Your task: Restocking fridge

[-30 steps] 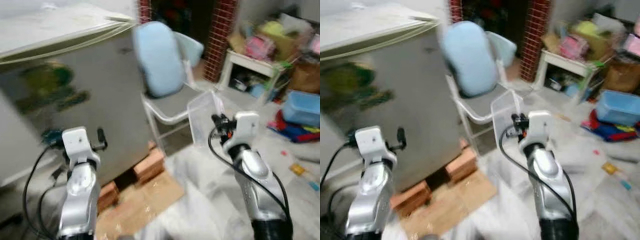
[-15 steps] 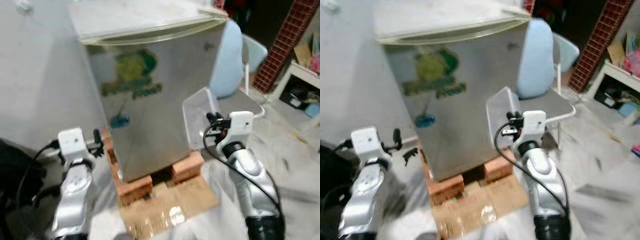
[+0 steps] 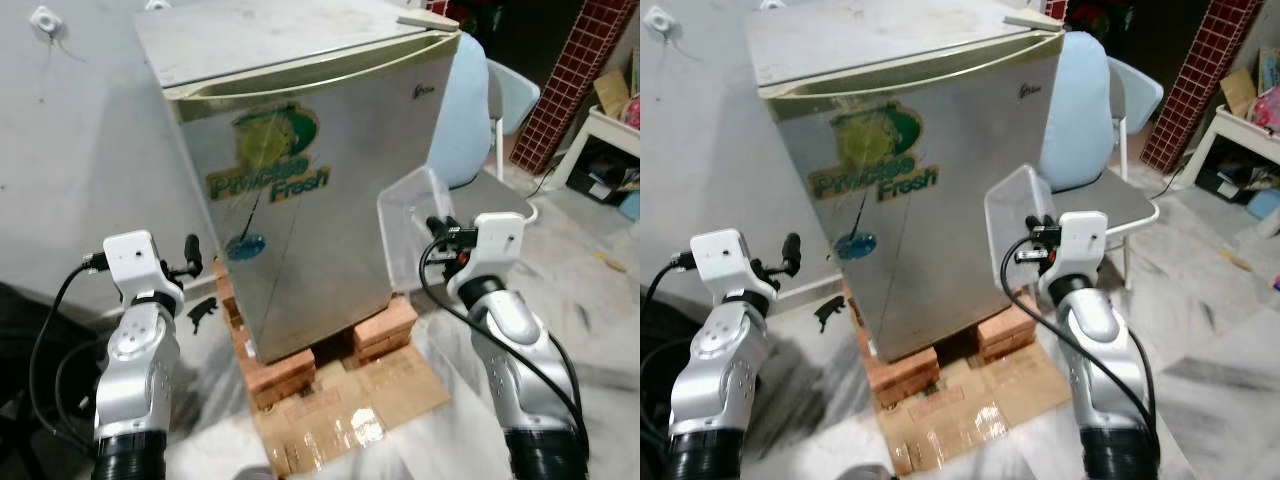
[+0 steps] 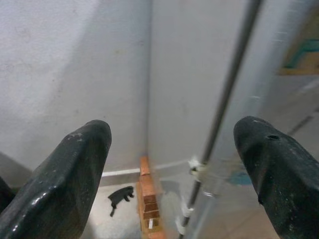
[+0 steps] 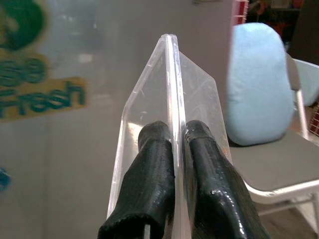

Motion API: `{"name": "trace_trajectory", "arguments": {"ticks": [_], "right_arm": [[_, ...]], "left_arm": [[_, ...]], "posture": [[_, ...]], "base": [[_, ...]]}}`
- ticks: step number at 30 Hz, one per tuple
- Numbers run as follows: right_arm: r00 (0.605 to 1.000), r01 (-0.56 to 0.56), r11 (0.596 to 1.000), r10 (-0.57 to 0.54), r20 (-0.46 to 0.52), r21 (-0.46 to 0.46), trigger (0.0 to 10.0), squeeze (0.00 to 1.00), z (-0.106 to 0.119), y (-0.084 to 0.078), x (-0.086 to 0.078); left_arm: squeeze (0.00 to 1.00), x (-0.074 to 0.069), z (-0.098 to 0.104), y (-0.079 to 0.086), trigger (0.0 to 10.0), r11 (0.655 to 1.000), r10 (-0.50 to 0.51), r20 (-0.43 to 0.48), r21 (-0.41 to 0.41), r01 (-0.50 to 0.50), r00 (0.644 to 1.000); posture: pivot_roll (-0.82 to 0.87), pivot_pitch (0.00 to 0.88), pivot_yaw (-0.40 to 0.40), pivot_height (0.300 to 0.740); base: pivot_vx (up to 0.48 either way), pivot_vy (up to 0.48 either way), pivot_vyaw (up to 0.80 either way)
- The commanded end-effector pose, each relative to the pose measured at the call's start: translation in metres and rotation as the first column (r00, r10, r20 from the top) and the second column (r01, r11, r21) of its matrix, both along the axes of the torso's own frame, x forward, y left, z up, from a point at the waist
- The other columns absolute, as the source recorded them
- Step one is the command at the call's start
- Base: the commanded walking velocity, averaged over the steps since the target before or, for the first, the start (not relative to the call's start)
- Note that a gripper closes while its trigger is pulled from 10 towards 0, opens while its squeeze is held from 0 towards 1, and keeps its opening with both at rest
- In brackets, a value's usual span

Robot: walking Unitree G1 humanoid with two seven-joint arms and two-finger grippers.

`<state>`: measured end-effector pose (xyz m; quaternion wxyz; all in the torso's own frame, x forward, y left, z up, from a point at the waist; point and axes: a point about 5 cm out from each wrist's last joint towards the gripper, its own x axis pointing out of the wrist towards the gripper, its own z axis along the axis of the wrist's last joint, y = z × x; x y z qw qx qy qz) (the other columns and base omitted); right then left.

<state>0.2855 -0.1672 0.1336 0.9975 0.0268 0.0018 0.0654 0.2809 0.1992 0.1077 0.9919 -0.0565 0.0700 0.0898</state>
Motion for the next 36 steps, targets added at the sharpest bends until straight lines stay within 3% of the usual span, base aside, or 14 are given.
{"name": "trace_trajectory", "arguments": {"ticks": [1, 9, 12, 16, 21, 23, 36], "right_arm": [[1.0, -0.023, 1.0, 0.023, 0.01, 0.015, 10.0, 0.0, 0.003, 0.01, -0.001], [1.0, -0.03, 1.0, 0.03, -0.009, 0.01, 10.0, 0.0, 0.0, 0.01, 0.002], [1.0, -0.023, 1.0, 0.023, -0.018, 0.007, 10.0, 0.0, -0.002, 0.008, 0.002], [0.999, -0.014, 1.0, 0.014, -0.031, 0.007, 10.0, 0.0, -0.005, 0.005, 0.0], [0.999, -0.021, 1.0, 0.021, -0.042, 0.01, 10.0, 0.0, -0.008, 0.004, -0.005], [0.998, -0.024, 1.0, 0.025, -0.054, 0.009, 10.0, 0.0, -0.01, 0.003, -0.009], [0.996, -0.009, 1.0, 0.009, -0.094, 0.001, 10.0, 0.0, -0.017, -0.004, -0.021]], "left_arm": [[0.0, -0.004, -0.002, 0.004, 10.0, 1.0, 0.006, -0.014, 0.007, -0.006, 1.0], [0.0, -0.013, -0.009, -0.005, 10.0, 0.999, -0.04, -0.034, -0.002, 0.04, 0.999], [0.0, -0.015, -0.015, -0.009, 10.0, 0.992, -0.121, -0.047, -0.023, 0.12, 0.992], [0.0, -0.012, -0.022, -0.011, 10.0, 0.973, -0.226, -0.108, 0.016, 0.229, 0.968], [0.0, 0.003, -0.017, 0.003, 10.0, 0.978, -0.191, -0.089, 0.071, 0.197, 0.978], [0.0, 0.011, -0.01, 0.006, 10.0, 0.977, -0.204, -0.058, 0.053, 0.207, 0.977], [0.0, 0.005, -0.02, -0.001, 10.0, 0.967, -0.247, -0.087, 0.047, 0.252, 0.965]], "posture": [[0.05, 0.0, 0.031, 0.74], [0.05, 0.0, 0.011, 0.74], [0.05, 0.0, 0.004, 0.74], [0.04, 0.0, -0.007, 0.74], [0.04, 0.0, -0.009, 0.74], [0.04, 0.0, -0.006, 0.74], [0.04, 0.0, -0.01, 0.74]], "base": [[0.0, 0.48, 0.0], [0.0, 0.36, 0.0], [0.0, 0.0, -0.43], [0.0, 0.0, -0.74], [0.0, 0.0, -0.33], [0.0, 0.193, 0.0], [0.0, 0.466, -0.59]]}}
